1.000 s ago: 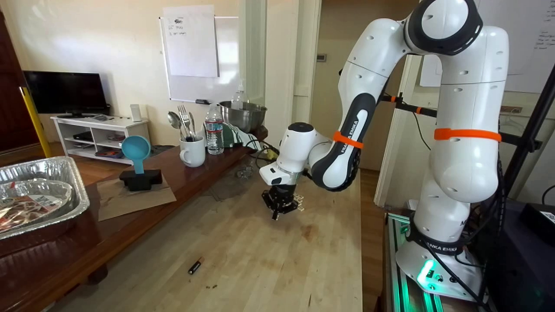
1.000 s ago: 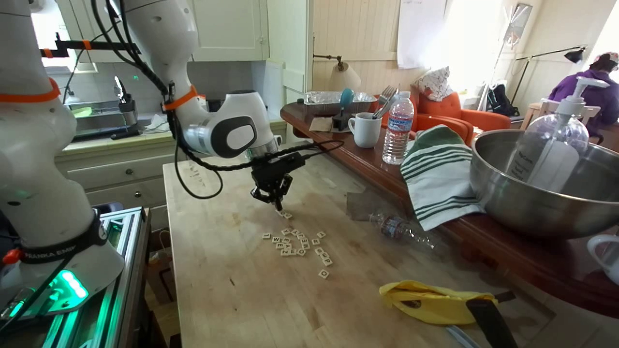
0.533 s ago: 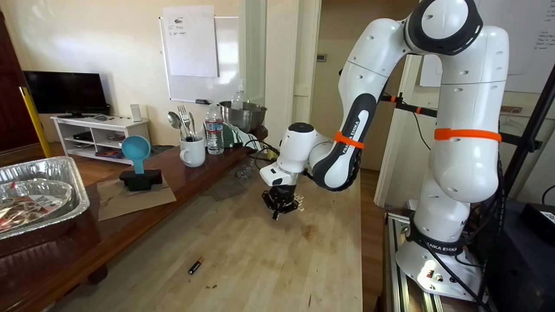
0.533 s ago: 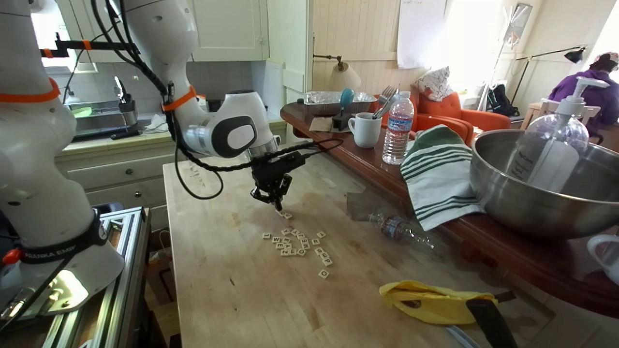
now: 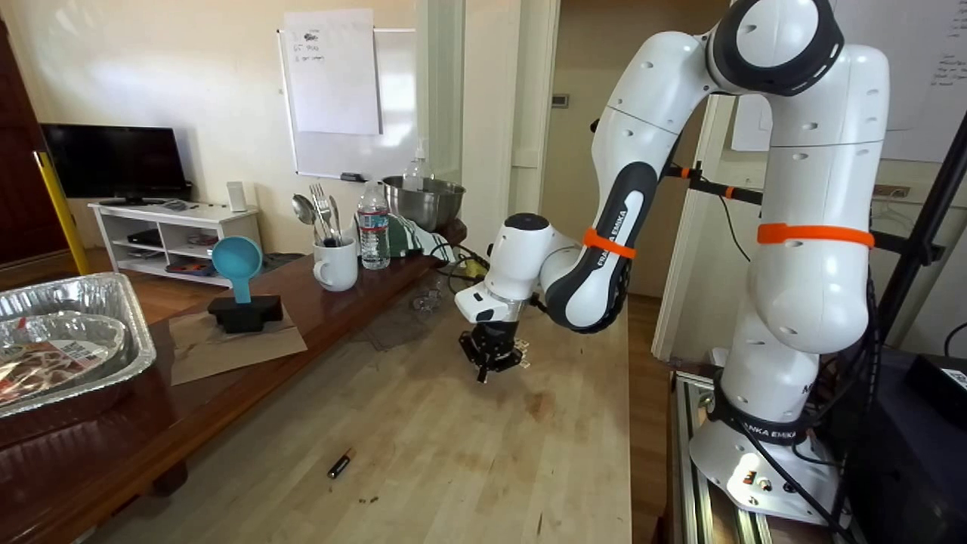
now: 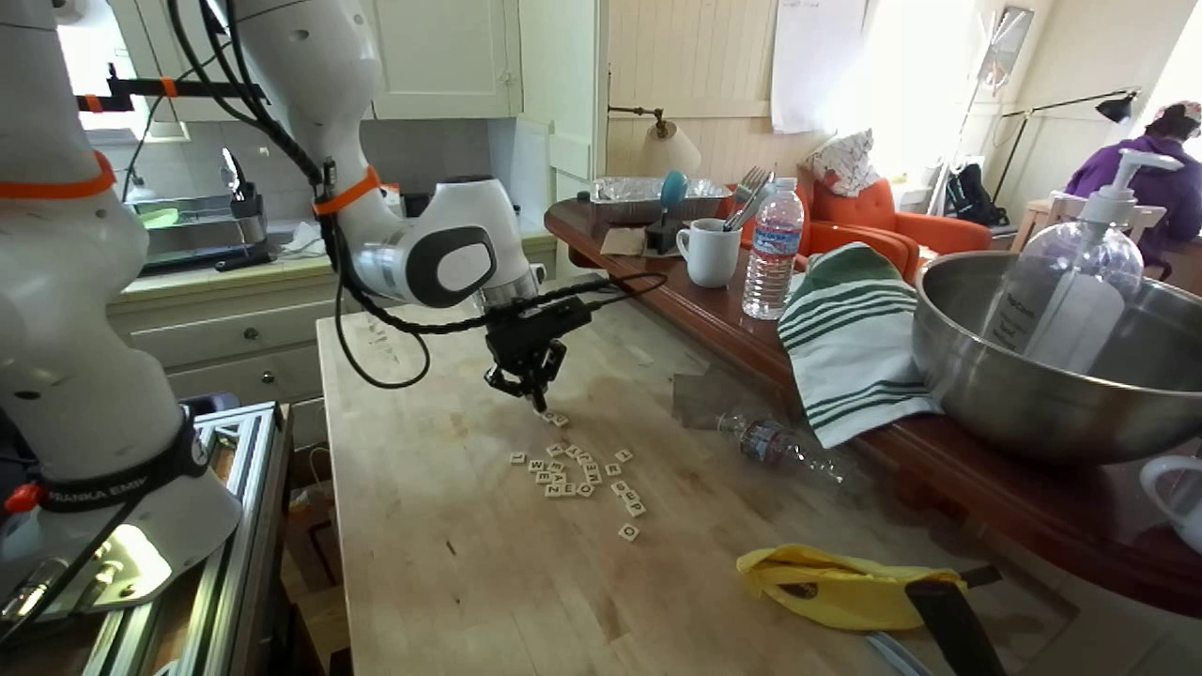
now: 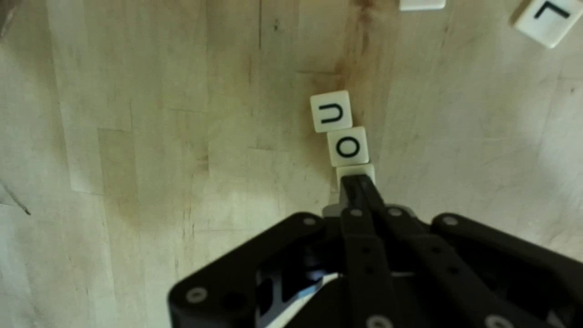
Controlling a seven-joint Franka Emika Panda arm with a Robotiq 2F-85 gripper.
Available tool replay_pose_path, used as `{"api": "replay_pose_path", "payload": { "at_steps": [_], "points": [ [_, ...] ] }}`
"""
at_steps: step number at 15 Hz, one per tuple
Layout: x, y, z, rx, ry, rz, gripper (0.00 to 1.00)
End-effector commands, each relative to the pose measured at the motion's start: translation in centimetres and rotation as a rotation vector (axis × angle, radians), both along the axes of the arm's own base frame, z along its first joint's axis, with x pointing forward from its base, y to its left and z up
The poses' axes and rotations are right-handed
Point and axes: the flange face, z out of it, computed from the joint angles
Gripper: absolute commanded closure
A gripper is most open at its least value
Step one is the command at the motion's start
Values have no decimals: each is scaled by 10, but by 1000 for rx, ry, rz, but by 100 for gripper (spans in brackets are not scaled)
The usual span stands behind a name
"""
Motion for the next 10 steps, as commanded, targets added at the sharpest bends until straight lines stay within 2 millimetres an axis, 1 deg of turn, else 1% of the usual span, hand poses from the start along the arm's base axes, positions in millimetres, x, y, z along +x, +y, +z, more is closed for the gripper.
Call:
{"api": "replay_pose_path", "payload": {
  "at_steps": [1,10],
  "points": [
    [-12,-5,-10,-13,56,-5,100],
    [-9,-5,-6,4,44,-13,100]
  ]
}}
